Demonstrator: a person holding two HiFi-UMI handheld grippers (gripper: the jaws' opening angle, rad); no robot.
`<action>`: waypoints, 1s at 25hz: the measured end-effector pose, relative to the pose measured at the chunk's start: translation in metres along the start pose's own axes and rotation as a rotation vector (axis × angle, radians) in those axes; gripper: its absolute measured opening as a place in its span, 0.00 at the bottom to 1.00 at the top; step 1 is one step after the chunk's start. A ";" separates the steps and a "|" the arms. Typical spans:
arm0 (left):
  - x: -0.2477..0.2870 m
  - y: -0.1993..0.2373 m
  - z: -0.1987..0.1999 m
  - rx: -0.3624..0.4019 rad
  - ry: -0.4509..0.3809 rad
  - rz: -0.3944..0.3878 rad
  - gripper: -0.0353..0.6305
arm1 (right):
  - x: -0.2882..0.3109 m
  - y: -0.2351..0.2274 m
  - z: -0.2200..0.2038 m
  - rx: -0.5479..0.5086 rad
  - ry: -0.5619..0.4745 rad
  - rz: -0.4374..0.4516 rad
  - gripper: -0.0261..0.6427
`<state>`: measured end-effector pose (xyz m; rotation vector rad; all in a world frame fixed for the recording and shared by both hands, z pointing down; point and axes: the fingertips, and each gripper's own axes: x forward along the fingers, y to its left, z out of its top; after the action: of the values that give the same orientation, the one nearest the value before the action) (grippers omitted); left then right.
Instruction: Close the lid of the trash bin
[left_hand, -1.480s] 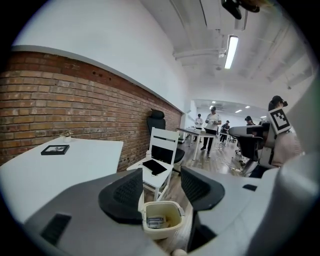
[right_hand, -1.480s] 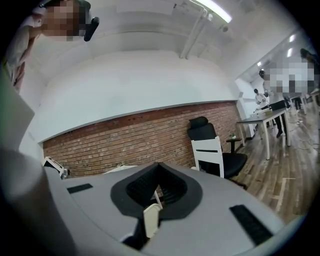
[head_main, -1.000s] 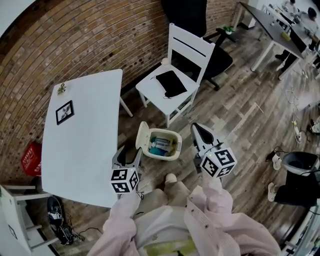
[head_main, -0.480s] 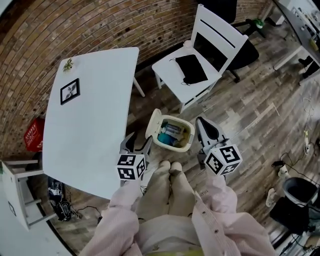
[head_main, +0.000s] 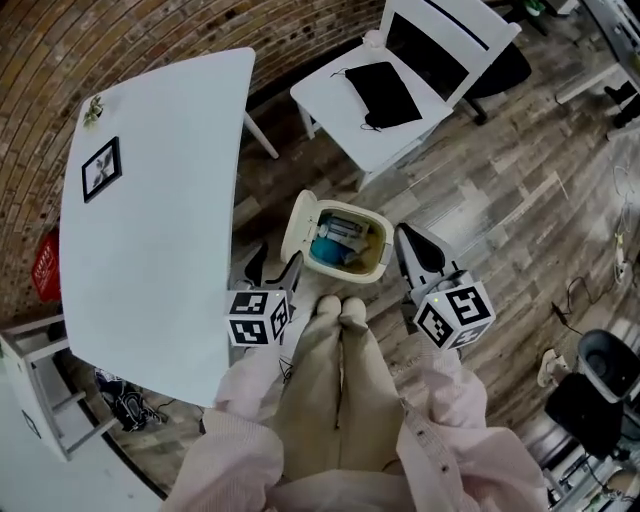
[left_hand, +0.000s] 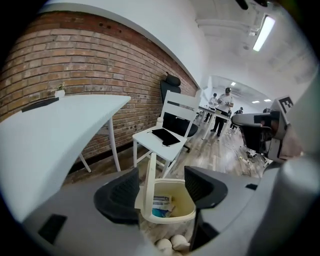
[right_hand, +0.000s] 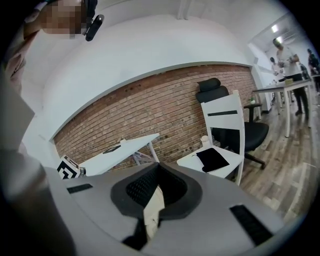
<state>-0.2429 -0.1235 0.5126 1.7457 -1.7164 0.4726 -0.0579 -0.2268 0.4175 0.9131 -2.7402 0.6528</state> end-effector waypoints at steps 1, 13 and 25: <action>0.007 0.003 -0.005 -0.001 0.005 0.002 0.47 | 0.002 -0.003 -0.007 0.012 0.003 -0.011 0.04; 0.064 0.017 -0.042 0.008 0.044 0.010 0.48 | 0.020 -0.014 -0.069 0.149 -0.012 -0.084 0.04; 0.072 0.003 -0.044 0.035 0.035 -0.031 0.49 | 0.004 -0.026 -0.090 0.196 -0.029 -0.154 0.04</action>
<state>-0.2322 -0.1488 0.5930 1.7752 -1.6642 0.5190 -0.0423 -0.2058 0.5073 1.1708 -2.6305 0.8964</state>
